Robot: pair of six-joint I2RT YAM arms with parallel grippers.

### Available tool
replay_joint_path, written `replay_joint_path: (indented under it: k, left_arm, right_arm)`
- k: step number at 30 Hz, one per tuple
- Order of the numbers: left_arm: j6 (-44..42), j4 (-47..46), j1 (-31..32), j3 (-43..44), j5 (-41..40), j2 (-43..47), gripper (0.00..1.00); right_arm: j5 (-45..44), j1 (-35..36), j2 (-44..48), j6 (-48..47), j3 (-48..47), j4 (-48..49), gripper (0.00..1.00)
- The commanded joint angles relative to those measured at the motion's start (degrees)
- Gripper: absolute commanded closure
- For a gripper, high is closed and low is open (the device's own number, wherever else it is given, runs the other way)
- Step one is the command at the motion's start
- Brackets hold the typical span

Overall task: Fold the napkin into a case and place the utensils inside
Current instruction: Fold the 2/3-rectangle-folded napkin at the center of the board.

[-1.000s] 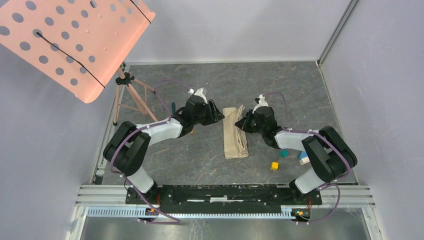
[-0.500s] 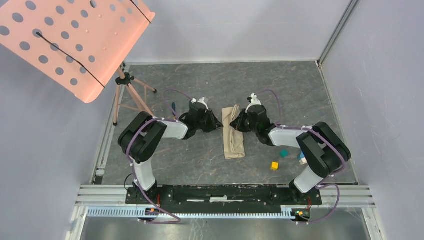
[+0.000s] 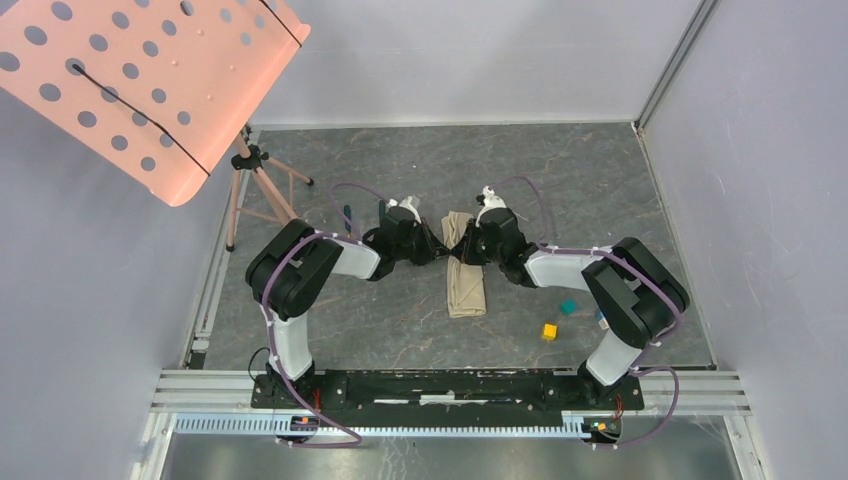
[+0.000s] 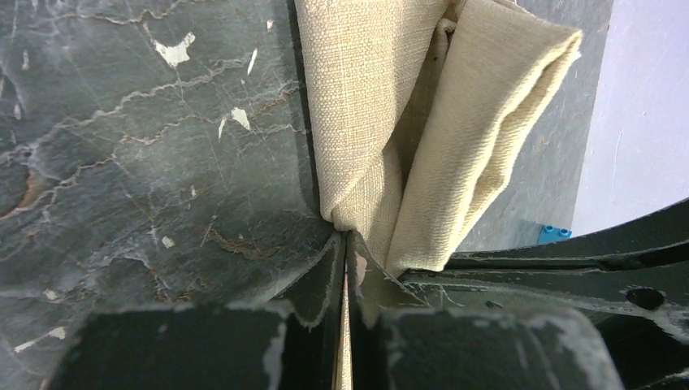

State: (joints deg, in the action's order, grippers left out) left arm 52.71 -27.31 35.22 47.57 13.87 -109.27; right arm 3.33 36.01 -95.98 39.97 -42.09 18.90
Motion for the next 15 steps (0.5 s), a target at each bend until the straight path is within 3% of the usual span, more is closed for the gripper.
replay_joint_path:
  k: [1, 8, 12, 15]
  left_arm:
    - [0.8, -1.2, 0.5, -1.7, -1.4, 1.3, 0.94]
    - [1.0, -1.4, 0.6, -3.6, -3.7, 2.9, 0.95]
    - [-0.1, -0.1, 0.5, -4.1, -4.8, 4.6, 0.90]
    - [-3.0, 3.2, 0.3, -4.1, -6.8, 8.1, 0.79]
  right_arm:
    - [-0.7, 0.7, -1.9, -2.2, -2.3, -0.5, 1.00]
    - [0.2, 0.8, -5.2, -3.0, -3.2, 0.3, 0.99]
    - [1.2, 0.8, -6.1, -3.8, -3.3, 0.2, 0.99]
    - [2.0, 0.7, -5.8, -4.7, -3.2, 0.4, 0.79]
